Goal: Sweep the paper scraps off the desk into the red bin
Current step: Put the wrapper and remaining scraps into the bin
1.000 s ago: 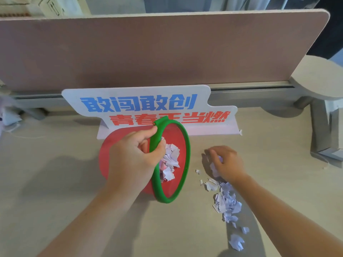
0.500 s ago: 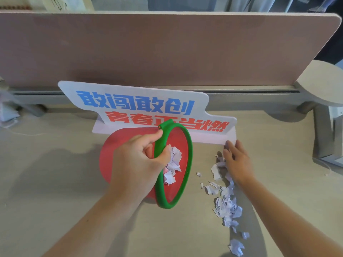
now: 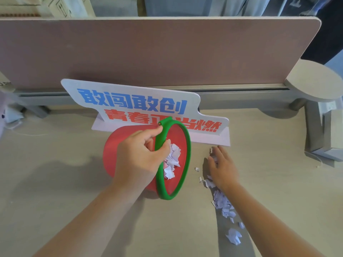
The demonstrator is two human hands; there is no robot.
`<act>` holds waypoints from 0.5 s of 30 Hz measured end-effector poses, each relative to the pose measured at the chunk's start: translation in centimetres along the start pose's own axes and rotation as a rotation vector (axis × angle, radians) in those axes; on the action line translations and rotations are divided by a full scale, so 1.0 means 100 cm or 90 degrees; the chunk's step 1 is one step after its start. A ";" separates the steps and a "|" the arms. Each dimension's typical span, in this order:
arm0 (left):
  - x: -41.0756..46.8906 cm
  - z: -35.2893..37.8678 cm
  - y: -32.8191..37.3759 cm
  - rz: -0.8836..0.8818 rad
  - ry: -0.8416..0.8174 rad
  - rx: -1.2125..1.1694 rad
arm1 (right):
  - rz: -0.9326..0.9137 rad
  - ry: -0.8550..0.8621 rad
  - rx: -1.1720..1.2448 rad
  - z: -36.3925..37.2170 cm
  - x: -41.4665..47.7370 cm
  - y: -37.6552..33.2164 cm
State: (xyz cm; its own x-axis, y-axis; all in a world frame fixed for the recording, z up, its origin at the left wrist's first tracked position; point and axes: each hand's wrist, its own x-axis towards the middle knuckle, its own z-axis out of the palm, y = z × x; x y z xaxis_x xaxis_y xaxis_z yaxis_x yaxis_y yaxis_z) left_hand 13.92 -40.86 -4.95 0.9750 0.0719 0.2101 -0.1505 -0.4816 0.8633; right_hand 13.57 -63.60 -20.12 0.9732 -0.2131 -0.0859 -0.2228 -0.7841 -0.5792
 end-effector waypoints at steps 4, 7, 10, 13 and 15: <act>-0.003 0.001 -0.004 -0.002 -0.001 0.015 | -0.072 -0.124 -0.097 -0.004 0.008 0.002; -0.005 0.002 -0.004 -0.017 0.006 0.019 | -0.203 -0.209 -0.136 0.001 -0.006 0.004; -0.005 -0.001 -0.003 -0.022 0.016 0.037 | -0.306 -0.231 -0.164 0.003 -0.023 0.011; -0.007 -0.007 -0.003 -0.006 0.022 0.052 | -0.355 -0.232 -0.192 -0.004 -0.042 0.025; -0.013 -0.011 -0.004 -0.007 0.018 0.049 | -0.372 -0.225 -0.163 -0.011 -0.057 0.030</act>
State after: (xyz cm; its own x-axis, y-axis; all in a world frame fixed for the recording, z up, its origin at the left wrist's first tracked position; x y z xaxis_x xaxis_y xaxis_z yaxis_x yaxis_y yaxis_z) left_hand 12.57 -39.81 -5.07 0.9713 0.1024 0.2148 -0.1254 -0.5465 0.8280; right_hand 7.25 -65.39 -20.43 0.8875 0.4493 -0.1026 0.3748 -0.8332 -0.4065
